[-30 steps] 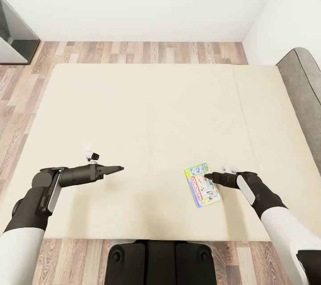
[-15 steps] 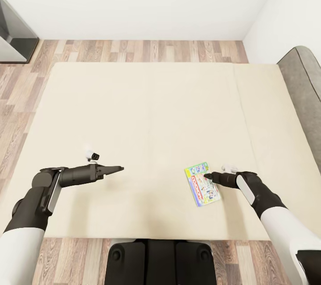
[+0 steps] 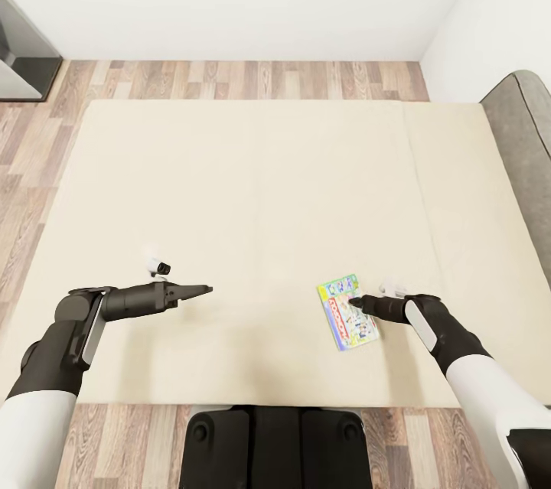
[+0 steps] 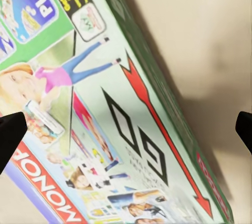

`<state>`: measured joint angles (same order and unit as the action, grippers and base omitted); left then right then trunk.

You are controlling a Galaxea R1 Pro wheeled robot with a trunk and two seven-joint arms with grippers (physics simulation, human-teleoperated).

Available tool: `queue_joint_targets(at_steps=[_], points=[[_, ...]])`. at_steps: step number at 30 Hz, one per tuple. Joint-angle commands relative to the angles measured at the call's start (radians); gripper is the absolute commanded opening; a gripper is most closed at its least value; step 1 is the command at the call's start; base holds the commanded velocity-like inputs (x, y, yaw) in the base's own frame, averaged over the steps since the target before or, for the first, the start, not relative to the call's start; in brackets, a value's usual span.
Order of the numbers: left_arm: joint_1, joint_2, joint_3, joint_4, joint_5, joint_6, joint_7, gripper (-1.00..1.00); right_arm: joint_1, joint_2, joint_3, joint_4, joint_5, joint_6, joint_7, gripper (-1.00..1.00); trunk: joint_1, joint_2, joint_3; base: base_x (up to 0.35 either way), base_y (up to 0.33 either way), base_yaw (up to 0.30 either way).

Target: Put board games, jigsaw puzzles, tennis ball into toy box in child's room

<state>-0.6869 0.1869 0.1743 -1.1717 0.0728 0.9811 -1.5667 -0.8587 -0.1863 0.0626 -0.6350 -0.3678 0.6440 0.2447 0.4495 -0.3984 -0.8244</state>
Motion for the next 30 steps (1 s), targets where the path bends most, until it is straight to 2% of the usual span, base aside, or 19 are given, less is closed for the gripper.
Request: queue_joint_targets(at_steps=[1, 13, 30], points=[[0.0, 0.0, 0.0, 0.0, -0.001, 0.01, -0.004, 1.0, 0.0, -0.001, 0.003, -0.001, 0.001, 0.003, 0.005, 1.0, 0.001, -0.002, -0.002, 0.0, 0.0, 0.0], [0.0, 0.0, 0.0, 0.0, -0.001, 0.01, -0.004, 1.0, -0.013, 0.004, 0.003, -0.006, 0.001, 0.01, 0.058, 1.0, 0.001, -0.002, -0.004, 0.0, 0.0, 0.0], [0.0, 0.0, 0.001, 0.0, -0.001, 0.01, -0.004, 1.0, -0.017, -0.005, 0.003, -0.008, 0.001, 0.011, 0.071, 1.0, 0.001, -0.002, -0.013, 0.0, 0.0, 0.0]])
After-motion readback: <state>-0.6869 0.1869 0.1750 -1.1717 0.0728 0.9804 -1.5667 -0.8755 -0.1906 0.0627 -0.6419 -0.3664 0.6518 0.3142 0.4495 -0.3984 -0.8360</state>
